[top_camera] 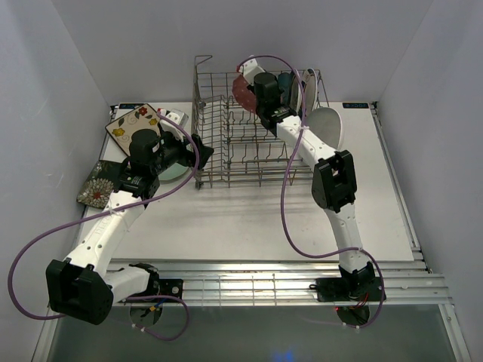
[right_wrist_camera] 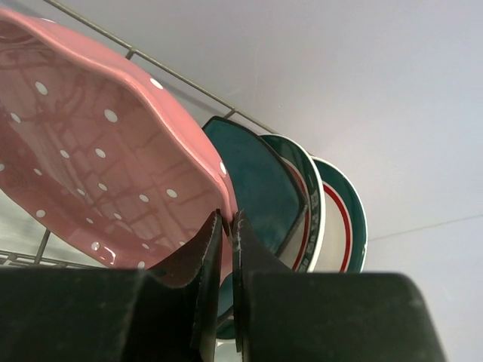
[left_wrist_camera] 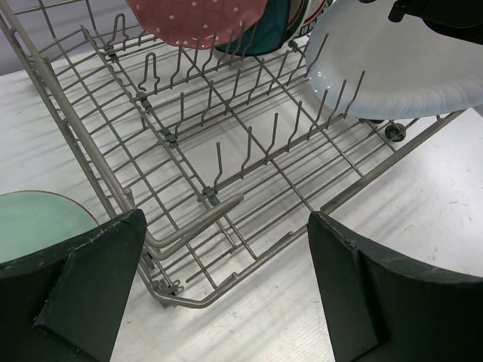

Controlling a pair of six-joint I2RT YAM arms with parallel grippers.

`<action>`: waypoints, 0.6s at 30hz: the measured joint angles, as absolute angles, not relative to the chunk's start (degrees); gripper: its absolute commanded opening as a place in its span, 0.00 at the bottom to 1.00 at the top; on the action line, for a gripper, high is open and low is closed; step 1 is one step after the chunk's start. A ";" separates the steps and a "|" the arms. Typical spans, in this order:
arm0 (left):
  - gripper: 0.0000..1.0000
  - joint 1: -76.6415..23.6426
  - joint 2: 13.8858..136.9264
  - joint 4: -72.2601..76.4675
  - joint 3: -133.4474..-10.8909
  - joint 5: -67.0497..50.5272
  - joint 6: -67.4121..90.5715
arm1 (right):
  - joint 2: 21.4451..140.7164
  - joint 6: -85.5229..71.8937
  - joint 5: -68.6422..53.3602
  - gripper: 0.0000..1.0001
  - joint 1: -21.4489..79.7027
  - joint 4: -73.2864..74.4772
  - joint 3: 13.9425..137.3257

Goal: Load the plates into the dish rack
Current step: Insert the plate into the dish rack.

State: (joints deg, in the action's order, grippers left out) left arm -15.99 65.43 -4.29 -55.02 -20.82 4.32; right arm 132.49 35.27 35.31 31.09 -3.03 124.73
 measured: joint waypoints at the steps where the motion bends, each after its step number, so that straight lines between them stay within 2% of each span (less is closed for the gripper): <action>1: 0.98 -15.99 65.43 -4.29 -55.02 -20.82 4.32 | 132.44 35.03 36.03 0.08 31.18 -3.05 124.75; 11: 0.98 -15.99 65.43 -4.40 -55.68 -20.08 3.90 | 130.19 34.39 39.86 0.08 31.24 -3.62 124.99; 18: 0.98 -15.99 65.43 -5.82 -60.64 -19.55 3.64 | 130.19 34.68 44.75 0.08 31.27 -4.14 127.20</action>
